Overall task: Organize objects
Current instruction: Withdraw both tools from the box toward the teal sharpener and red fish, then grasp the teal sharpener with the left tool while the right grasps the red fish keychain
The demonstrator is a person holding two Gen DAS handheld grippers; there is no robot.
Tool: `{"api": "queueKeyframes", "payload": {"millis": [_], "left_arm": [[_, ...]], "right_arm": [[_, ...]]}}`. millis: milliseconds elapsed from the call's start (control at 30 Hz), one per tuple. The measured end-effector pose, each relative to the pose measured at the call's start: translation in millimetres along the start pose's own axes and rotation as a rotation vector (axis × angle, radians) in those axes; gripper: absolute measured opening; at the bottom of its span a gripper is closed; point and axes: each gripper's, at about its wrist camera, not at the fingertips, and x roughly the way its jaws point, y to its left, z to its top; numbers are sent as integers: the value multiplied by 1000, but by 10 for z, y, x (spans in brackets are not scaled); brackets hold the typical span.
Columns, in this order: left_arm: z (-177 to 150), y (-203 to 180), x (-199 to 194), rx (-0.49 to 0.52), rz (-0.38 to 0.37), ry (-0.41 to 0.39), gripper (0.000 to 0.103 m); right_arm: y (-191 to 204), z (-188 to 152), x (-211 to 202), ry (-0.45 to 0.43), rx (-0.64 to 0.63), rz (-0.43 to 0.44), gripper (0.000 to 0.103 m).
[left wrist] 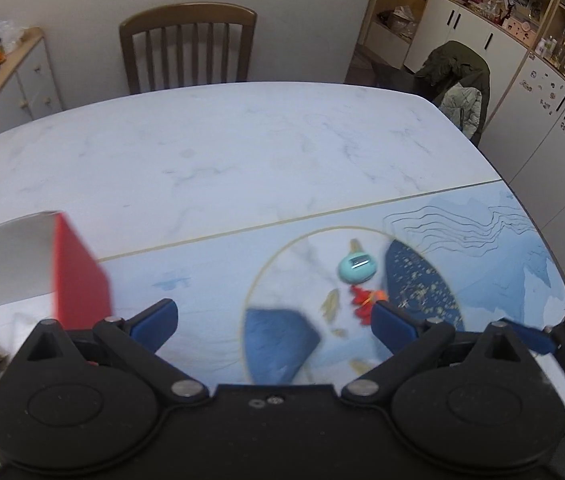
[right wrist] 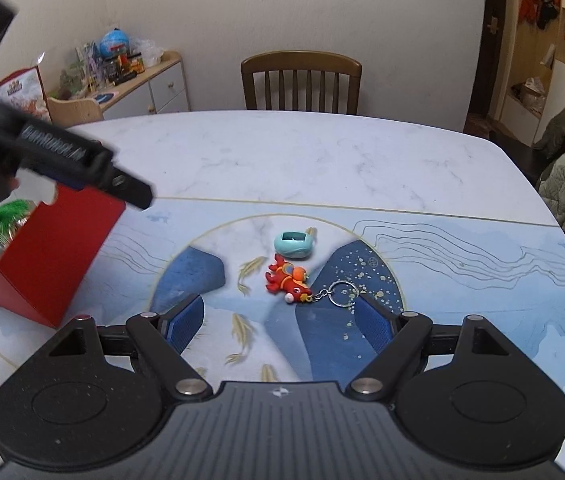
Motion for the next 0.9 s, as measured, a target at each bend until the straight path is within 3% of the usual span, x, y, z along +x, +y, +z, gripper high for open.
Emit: {"api": "queueKeyframes", "payload": {"millis": [300,667,900], "left_arm": [[194,-352,443,32,-37,58,102],[354,-472,907,9,-43,119,102],[411,-524,1101,9,-46,146,100]], "right_arm": [[-84,-9,282,12,-42,3,83],[-152,43,630,39,-65,26,83],[-97,50,797,56,-99,53,77]]}}
